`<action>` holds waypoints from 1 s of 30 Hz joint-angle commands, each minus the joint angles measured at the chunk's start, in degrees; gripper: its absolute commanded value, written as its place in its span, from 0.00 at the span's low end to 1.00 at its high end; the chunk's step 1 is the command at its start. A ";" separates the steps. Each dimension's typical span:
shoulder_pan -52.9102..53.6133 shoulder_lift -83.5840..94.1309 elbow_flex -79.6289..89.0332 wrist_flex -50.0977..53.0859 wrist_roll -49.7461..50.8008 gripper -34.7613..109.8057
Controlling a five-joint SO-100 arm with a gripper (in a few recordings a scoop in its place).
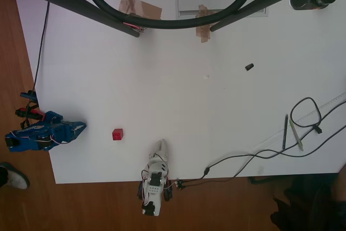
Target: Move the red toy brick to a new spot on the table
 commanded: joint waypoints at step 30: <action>3.52 -66.88 -61.17 -17.31 -4.66 0.42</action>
